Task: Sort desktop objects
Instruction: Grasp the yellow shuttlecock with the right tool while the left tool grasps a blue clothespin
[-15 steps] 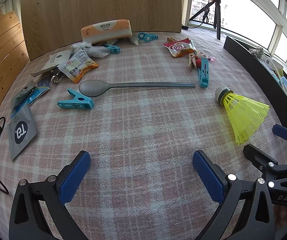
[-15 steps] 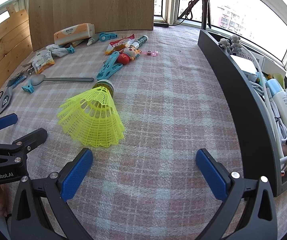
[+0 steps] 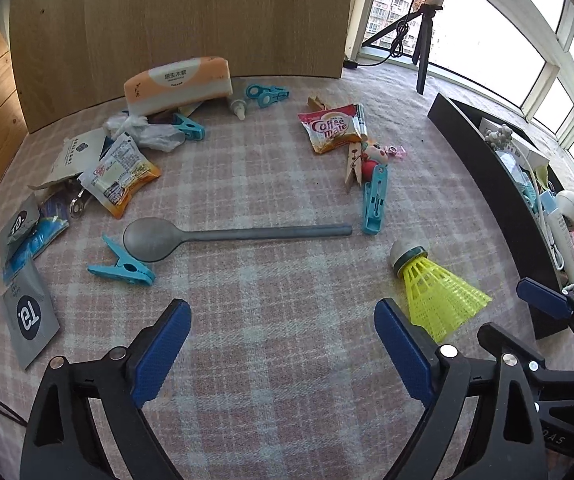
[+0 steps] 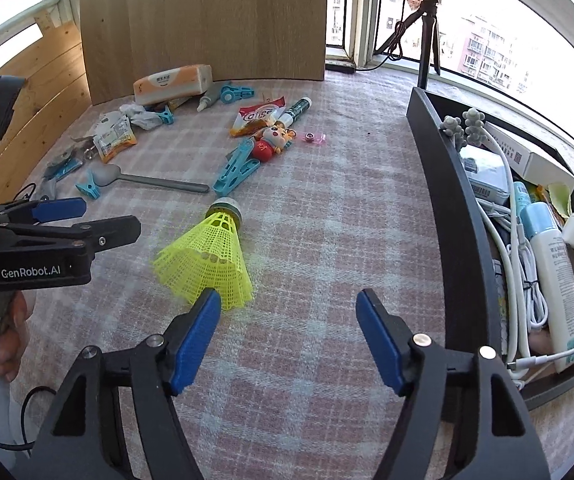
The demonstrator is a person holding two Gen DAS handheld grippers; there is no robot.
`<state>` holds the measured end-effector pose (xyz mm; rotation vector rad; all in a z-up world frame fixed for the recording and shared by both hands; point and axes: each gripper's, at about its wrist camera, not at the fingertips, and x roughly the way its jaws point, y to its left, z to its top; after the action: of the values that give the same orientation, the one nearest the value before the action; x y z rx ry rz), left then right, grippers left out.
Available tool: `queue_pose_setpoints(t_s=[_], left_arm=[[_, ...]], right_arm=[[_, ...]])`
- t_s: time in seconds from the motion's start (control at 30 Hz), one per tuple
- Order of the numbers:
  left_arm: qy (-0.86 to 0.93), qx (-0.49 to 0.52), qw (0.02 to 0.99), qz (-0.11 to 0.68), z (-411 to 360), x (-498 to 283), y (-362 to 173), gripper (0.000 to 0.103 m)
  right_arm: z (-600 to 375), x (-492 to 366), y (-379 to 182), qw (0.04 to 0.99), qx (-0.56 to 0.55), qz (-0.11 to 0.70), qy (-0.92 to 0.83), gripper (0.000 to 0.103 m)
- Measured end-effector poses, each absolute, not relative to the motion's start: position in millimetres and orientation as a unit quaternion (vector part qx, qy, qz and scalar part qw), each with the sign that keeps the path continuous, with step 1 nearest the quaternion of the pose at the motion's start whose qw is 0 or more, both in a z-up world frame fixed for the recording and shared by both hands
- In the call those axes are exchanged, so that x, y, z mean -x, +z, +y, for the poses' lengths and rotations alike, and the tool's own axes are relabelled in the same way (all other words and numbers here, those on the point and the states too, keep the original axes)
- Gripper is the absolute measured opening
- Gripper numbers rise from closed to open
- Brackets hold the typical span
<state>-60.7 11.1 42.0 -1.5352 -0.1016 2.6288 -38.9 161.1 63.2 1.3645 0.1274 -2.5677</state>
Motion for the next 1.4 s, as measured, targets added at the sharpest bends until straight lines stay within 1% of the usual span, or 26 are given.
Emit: queue_pose_setpoints(t_s=[0.03,0.1,0.2,0.3,0.4,0.47,0.5,0.67,0.77,0.87,0.93,0.97,1.0,1.03,1.07,1.13,1.23,1.4], left_arm=[[0.861,0.504,0.052,-0.033,14,66,45,0.090],[0.862,0.503,0.058,-0.032,21,76,51,0.089],[0.860,0.505,0.066,-0.031,29,90,53,0.088],[0.855,0.514,0.066,-0.029,35,102,50,0.082],[0.848,0.524,0.070,-0.034,38,113,44,0.080],[0.845,0.529,0.070,-0.032,41,118,41,0.078],[0.843,0.532,0.072,-0.033,42,120,40,0.078],[0.840,0.537,0.079,-0.025,53,128,37,0.076],[0.837,0.540,0.080,-0.016,62,132,32,0.073],[0.831,0.550,0.080,-0.013,68,140,24,0.063],[0.825,0.560,0.075,-0.016,69,144,17,0.046],[0.823,0.564,0.072,-0.021,69,145,14,0.044],[0.827,0.558,0.070,-0.022,69,145,14,0.043],[0.826,0.559,0.070,-0.024,69,146,14,0.038],[0.827,0.558,0.070,-0.023,68,146,14,0.036],[0.823,0.562,0.074,-0.027,67,145,14,0.012],[0.819,0.567,0.073,-0.049,62,143,15,0.011],[0.821,0.563,0.072,-0.068,56,132,23,0.011]], right_arm=[[160,43,64,0.120,-0.469,0.042,-0.874,0.059],[156,50,65,0.129,-0.475,0.042,-0.870,0.051],[147,57,64,0.140,-0.476,0.053,-0.867,0.050],[140,64,60,0.148,-0.481,0.061,-0.862,0.050],[136,72,57,0.148,-0.485,0.059,-0.860,0.050],[134,76,55,0.146,-0.487,0.059,-0.859,0.047],[135,78,54,0.147,-0.489,0.053,-0.858,0.043],[141,83,54,0.146,-0.492,0.033,-0.858,0.041],[142,86,54,0.148,-0.492,0.029,-0.858,0.038],[141,87,54,0.149,-0.490,0.029,-0.858,0.032],[141,89,52,0.150,-0.492,0.025,-0.857,0.025],[141,90,51,0.149,-0.494,0.022,-0.857,0.023],[141,90,50,0.149,-0.496,0.019,-0.855,0.018],[142,91,49,0.149,-0.498,0.015,-0.854,0.014],[143,91,48,0.150,-0.500,0.009,-0.853,0.012],[147,89,50,0.153,-0.500,-0.005,-0.853,0.006],[150,86,56,0.151,-0.492,-0.007,-0.858,0.003],[160,80,68,0.151,-0.478,-0.020,-0.865,0.003]])
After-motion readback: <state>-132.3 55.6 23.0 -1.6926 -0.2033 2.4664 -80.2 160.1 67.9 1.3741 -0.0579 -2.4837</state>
